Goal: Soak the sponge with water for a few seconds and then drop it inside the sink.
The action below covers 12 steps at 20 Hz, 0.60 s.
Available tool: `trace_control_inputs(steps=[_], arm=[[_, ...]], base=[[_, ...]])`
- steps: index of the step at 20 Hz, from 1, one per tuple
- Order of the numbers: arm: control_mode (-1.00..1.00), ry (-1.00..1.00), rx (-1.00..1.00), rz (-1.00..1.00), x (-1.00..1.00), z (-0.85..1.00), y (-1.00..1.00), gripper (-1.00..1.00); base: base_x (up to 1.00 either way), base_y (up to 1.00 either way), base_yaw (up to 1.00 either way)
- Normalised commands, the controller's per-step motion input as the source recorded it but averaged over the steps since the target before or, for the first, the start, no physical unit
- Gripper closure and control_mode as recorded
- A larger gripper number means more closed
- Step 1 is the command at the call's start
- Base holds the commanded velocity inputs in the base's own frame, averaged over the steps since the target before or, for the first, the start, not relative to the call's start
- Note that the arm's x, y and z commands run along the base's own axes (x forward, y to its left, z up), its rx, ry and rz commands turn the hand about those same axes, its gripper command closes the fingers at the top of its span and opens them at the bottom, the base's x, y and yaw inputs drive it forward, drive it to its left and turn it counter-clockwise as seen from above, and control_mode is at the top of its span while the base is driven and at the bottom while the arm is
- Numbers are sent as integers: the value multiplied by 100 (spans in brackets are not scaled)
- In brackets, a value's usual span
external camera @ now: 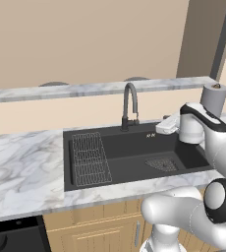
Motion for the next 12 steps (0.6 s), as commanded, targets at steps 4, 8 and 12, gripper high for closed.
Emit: trace_control_inputs(steps=[4,8,12], arm=[[-100,0,0,0,7,0,0,-100],[-100,0,0,0,9,0,0,-100],[-100,0,0,0,10,0,0,-100]], base=[[0,0,0],[0,0,0],[0,0,0]])
